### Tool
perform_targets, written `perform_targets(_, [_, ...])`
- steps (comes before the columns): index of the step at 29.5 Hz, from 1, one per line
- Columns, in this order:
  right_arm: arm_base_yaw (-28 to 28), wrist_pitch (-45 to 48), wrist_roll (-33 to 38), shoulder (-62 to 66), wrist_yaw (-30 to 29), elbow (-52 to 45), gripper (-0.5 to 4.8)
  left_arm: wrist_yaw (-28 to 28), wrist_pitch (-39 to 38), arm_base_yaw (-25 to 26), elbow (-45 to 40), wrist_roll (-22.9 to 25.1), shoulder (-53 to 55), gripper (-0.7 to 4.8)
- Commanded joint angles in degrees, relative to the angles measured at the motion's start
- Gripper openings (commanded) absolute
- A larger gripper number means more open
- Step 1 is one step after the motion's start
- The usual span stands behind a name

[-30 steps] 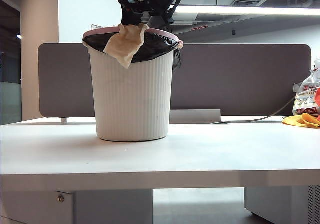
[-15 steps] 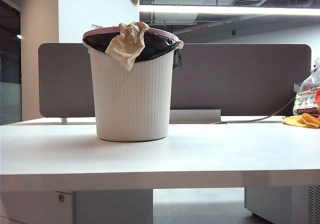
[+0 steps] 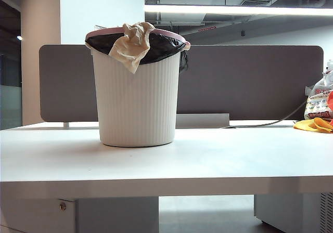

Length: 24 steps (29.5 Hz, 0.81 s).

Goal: Pick up all the trash on the table and put it in the trash can.

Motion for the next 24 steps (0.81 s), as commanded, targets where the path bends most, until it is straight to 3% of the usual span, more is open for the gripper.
perform_targets(1, [0.09,4.26,3.80,-0.61,-1.49,0.37,4.60,0.66,10.27,-0.02,0.22,-5.77,2.60,4.79])
perform_targets(5, [0.13,6.14,5.16,-0.26,-2.54,0.26,4.60,6.62,17.00,-0.02,0.24,-10.69,5.09,4.79])
perform_targets(10, [0.17,7.85,11.26,0.31,-7.93,0.26,4.61,16.50,23.19,-0.02,0.24,-15.37,6.88,4.79])
perform_targets(15, [0.15,10.12,17.55,0.42,-11.69,0.26,4.60,23.67,24.98,-0.02,0.24,-15.06,6.88,4.79])
perform_targets(19, [0.50,10.34,18.51,0.42,-12.83,0.26,4.60,24.02,27.52,-0.04,0.24,-15.02,6.88,4.79])
perform_targets(24, [1.92,10.34,18.84,0.39,-13.42,0.26,4.60,19.76,27.19,-0.04,0.24,-14.99,7.02,4.79])
